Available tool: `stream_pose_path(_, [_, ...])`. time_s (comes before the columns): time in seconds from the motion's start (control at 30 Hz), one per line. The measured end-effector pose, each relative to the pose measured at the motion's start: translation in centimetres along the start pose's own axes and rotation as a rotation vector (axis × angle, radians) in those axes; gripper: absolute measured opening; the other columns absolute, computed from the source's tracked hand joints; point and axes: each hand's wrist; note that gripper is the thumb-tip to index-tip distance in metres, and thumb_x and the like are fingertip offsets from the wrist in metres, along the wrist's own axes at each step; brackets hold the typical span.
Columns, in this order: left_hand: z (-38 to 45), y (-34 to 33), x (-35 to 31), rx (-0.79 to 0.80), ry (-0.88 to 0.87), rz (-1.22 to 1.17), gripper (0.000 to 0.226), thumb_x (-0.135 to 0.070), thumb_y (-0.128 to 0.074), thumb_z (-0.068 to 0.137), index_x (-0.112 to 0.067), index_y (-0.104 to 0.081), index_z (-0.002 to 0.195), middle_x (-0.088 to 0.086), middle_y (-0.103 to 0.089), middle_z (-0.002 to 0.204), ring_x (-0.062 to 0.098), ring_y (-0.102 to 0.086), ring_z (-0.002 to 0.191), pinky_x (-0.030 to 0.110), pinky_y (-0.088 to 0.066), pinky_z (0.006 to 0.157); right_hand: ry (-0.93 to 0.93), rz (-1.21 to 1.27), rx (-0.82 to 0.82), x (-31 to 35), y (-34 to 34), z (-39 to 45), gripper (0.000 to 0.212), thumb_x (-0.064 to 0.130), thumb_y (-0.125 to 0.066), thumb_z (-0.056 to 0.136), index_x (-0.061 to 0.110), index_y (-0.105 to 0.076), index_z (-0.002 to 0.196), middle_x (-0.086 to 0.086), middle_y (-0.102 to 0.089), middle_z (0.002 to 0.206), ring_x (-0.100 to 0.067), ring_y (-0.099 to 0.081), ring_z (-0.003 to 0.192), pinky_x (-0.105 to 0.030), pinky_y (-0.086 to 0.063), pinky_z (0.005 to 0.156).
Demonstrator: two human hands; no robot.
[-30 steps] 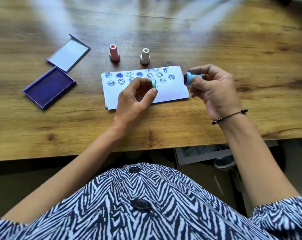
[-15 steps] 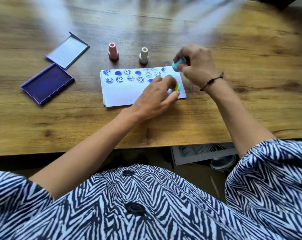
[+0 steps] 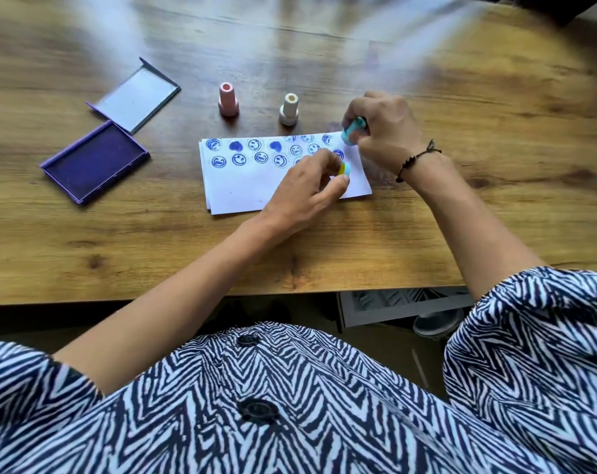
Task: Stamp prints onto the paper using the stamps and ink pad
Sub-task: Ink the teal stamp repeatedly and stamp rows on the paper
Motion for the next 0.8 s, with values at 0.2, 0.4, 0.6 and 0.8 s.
stream_pose_path(0.2, [-1.0, 1.8, -0.2, -0.138, 0.073, -0.242, 0.022, -0.031, -0.051, 0.085, -0.011, -0.054, 0.096, 0.014, -0.068, 0.102, 0.021, -0.062, 0.093, 0.033, -0.046, 0.084, 0.034, 0.117, -0.058, 1.6, 1.3, 0.0, 0.022, -0.001, -0.053, 0.075, 0.005, -0.068, 0.09, -0.016, -0.066, 0.096, -0.023, -0.057, 0.082, -0.02, -0.038, 0.069])
stream_pose_path(0.4, [-4.8, 7.5, 2.2, -0.524, 0.218, -0.485, 0.014, -0.027, -0.045, 0.084, -0.018, -0.054, 0.088, 0.002, -0.068, 0.086, 0.014, -0.056, 0.074, 0.025, -0.047, 0.073, 0.179, 0.32, -0.012, 8.5, 0.1, 1.7, 0.02, 0.0, -0.06, 0.072, 0.006, -0.069, 0.088, -0.017, -0.065, 0.09, -0.016, -0.051, 0.074, -0.022, -0.04, 0.067])
stream_pose_path(0.6, [-10.0, 9.9, 4.4, -0.856, 0.321, -0.62, 0.01, -0.02, -0.043, 0.087, -0.019, -0.053, 0.085, 0.009, -0.066, 0.087, 0.021, -0.062, 0.079, 0.026, -0.052, 0.073, 0.458, 0.352, 0.066, 18.7, -4.0, 3.7, 0.02, 0.0, -0.057, 0.074, 0.005, -0.069, 0.089, -0.015, -0.061, 0.089, -0.02, -0.052, 0.079, -0.03, -0.04, 0.072])
stream_pose_path(0.8, [-13.0, 12.0, 4.6, -1.065, 0.333, -0.764, 0.011, -0.021, -0.045, 0.084, -0.019, -0.055, 0.083, 0.01, -0.065, 0.086, 0.023, -0.062, 0.083, 0.028, -0.051, 0.078, 0.651, 0.237, 0.051, 25.5, -6.6, 5.9, 0.024, 0.003, -0.05, 0.073, 0.007, -0.068, 0.088, -0.018, -0.062, 0.096, -0.036, -0.057, 0.083, -0.037, -0.04, 0.065])
Point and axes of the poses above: each hand's wrist, its own z-axis towards the middle knuckle, its own y-axis out of the back of the hand, x = y × z
